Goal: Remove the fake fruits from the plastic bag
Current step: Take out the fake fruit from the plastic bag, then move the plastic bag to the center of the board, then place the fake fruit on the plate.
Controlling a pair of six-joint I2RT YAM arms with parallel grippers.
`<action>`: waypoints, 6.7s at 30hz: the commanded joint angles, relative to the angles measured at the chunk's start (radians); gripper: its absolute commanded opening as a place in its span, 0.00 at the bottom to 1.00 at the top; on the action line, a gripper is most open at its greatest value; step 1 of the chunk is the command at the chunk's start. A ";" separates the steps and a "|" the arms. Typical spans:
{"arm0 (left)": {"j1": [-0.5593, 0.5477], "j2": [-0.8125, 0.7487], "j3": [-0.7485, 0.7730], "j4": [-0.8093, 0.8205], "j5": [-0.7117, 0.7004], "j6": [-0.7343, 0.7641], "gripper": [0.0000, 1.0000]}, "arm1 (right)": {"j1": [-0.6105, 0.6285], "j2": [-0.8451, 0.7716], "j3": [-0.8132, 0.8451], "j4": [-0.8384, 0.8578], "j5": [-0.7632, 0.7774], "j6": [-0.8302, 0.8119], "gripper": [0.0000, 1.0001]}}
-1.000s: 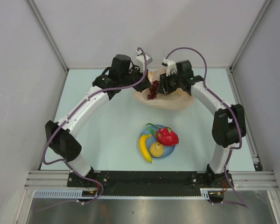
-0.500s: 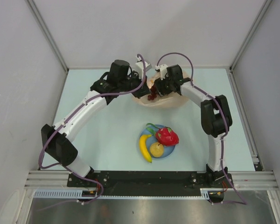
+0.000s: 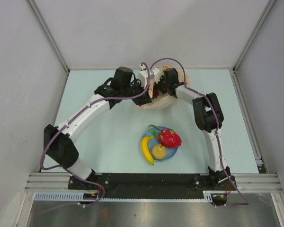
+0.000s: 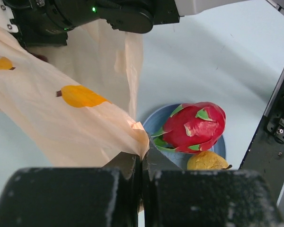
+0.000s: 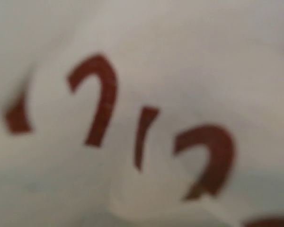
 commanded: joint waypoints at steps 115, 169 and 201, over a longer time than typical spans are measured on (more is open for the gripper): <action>0.644 -0.130 -0.195 0.163 -0.444 -0.095 0.80 | 0.226 -1.004 -0.491 -0.210 -0.589 0.368 0.00; 0.590 0.026 -0.107 0.157 -0.400 -0.093 0.80 | 0.141 -0.992 -0.558 -0.765 -0.710 -0.048 0.03; 0.509 0.049 -0.115 0.158 -0.398 -0.078 0.81 | 0.103 -0.958 -0.675 -0.947 -0.678 -0.180 0.11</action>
